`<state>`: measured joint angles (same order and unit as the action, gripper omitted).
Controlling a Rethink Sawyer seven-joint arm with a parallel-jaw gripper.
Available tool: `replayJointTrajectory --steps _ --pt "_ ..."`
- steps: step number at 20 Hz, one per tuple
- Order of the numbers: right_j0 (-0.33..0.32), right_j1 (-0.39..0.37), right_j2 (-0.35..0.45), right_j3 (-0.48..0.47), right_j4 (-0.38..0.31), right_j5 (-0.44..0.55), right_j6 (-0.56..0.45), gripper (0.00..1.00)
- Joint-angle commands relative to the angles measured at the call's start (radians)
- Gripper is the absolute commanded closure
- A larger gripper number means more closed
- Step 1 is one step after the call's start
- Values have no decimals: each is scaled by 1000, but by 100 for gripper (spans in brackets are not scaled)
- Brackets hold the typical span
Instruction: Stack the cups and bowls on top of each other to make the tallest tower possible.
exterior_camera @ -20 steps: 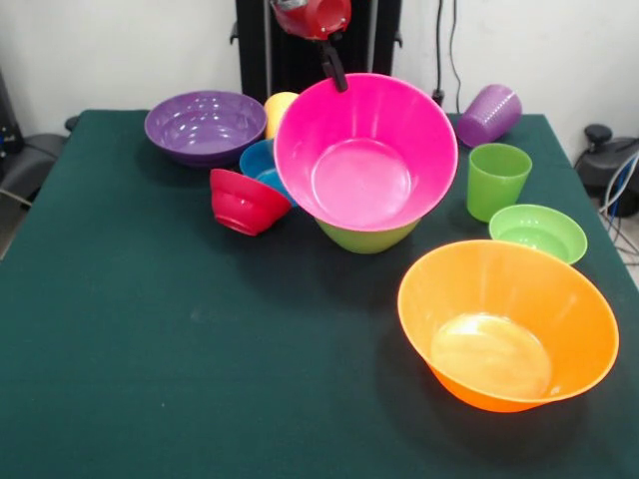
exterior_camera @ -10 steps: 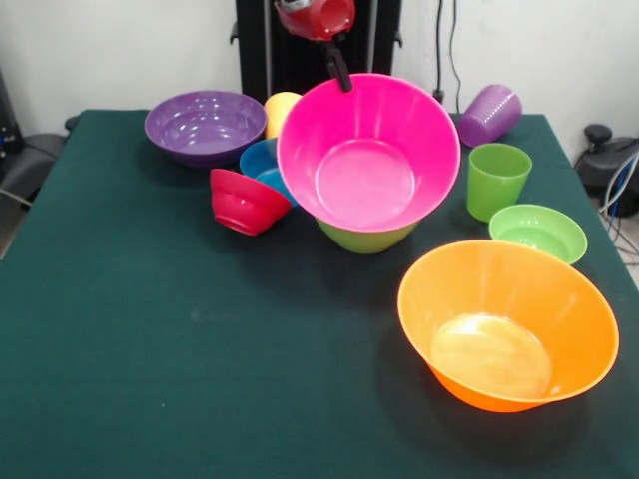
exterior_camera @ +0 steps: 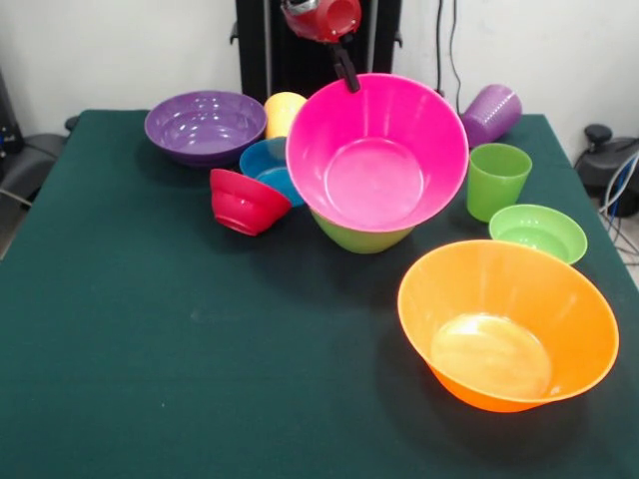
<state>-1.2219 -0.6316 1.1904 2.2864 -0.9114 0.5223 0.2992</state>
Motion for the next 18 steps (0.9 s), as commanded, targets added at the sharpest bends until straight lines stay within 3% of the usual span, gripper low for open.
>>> replayJointTrajectory --steps 1,6,11,12,18 --pt "58 52 -18 -12 -47 -76 75 100" --pt "69 29 -30 -14 -60 -74 88 100" --pt "77 19 -33 -23 -30 -61 108 100" --pt "82 17 -37 -24 -30 -55 107 0" --pt "90 6 -46 -28 -32 -38 100 0"
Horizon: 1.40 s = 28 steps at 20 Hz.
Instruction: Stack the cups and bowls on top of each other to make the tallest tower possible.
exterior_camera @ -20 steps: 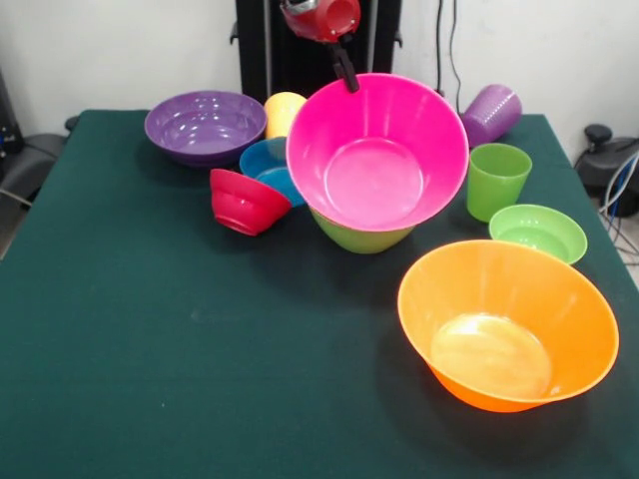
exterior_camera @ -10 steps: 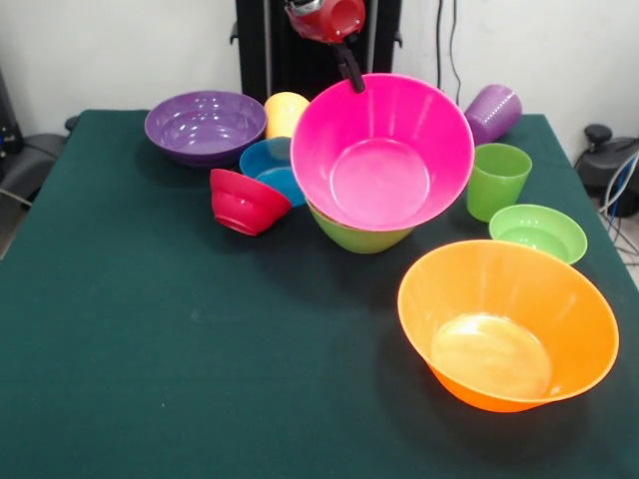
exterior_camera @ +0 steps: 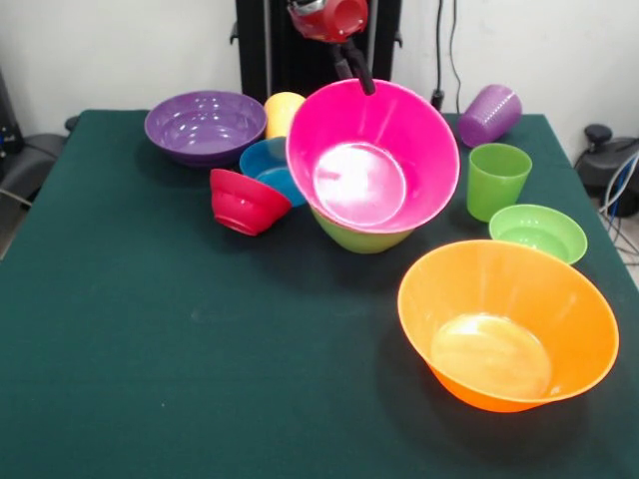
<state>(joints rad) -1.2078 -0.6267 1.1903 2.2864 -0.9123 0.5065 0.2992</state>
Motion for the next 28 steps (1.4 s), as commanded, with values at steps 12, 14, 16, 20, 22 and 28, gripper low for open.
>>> replayJointTrajectory --steps 12,14,16,20,22,28 --pt "85 -15 -56 -36 -34 -16 95 0" --pt "83 -18 -56 -37 -32 -8 86 0" --pt "86 -36 -72 -38 -33 33 66 0" --pt "127 -79 -174 -69 -104 153 30 0" --pt "139 -96 -200 -75 -108 195 6 0" --pt "160 -108 -250 -89 -114 281 -58 0"
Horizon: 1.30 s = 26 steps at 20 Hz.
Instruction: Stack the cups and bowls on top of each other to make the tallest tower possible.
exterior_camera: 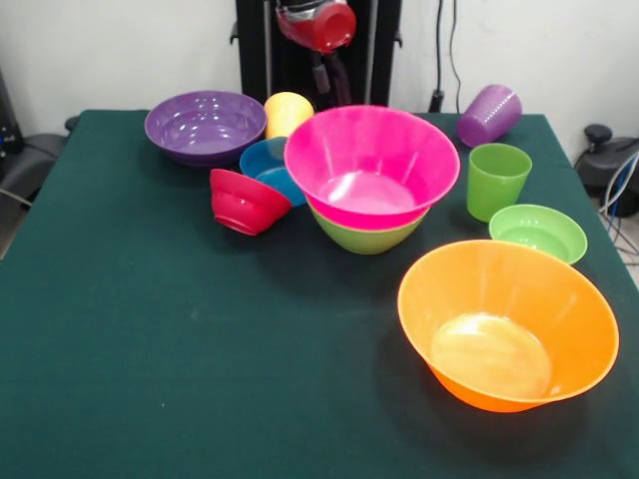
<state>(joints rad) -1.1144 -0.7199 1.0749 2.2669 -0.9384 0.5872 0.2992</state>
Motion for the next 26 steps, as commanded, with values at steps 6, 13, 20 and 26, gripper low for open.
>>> replayJointTrajectory --steps 6,13,20,26 --pt "85 -14 -154 -61 -82 246 -58 0" --pt "94 -26 -171 -62 -85 285 -74 0" --pt "62 -91 -142 -67 -72 300 -115 0" --pt "14 -144 -93 -96 -41 245 -122 0"
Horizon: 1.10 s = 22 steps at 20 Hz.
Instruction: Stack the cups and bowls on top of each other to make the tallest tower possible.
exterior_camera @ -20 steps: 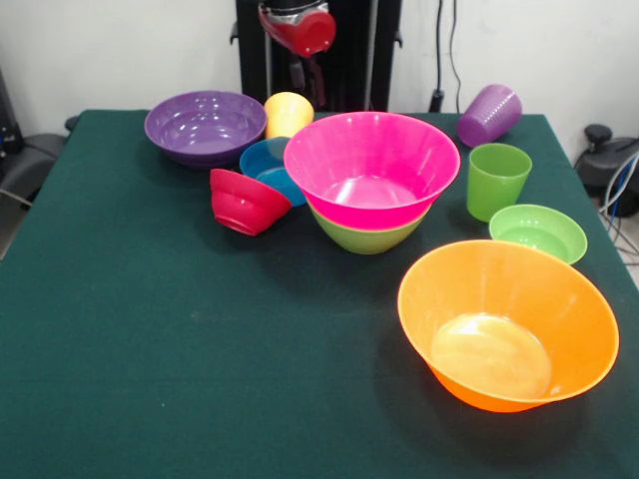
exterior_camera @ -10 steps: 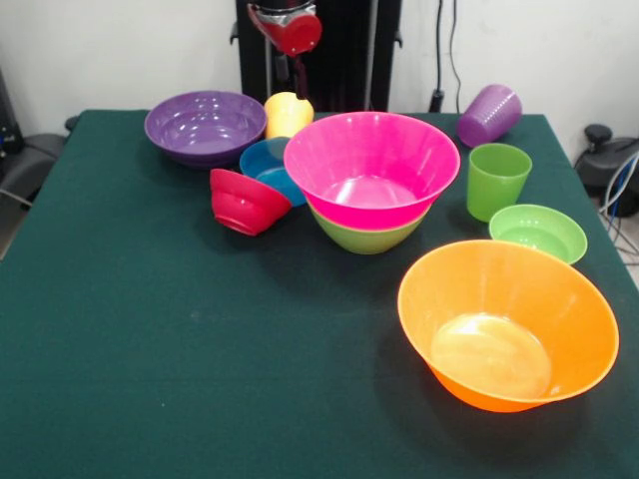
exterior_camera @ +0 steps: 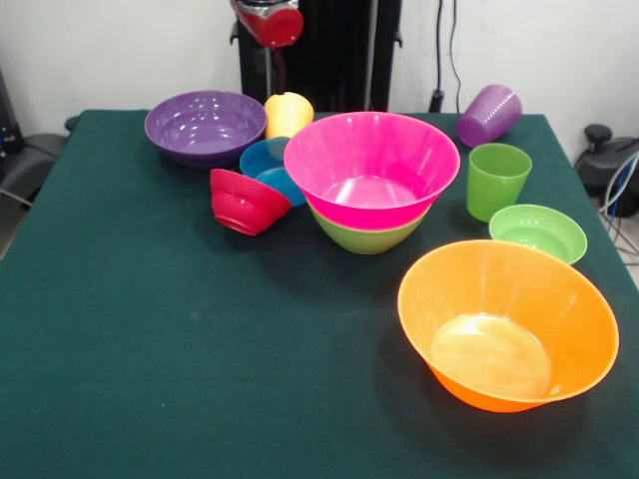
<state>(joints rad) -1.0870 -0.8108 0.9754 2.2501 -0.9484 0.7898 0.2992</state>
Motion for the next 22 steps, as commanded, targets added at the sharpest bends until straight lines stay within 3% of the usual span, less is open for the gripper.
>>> replayJointTrajectory --steps 1,6,22 --pt "-18 -63 11 -84 -36 34 -124 0" --pt "-40 -82 36 -97 -17 19 -132 0" --pt "-21 -51 3 -120 -65 -6 -91 0"
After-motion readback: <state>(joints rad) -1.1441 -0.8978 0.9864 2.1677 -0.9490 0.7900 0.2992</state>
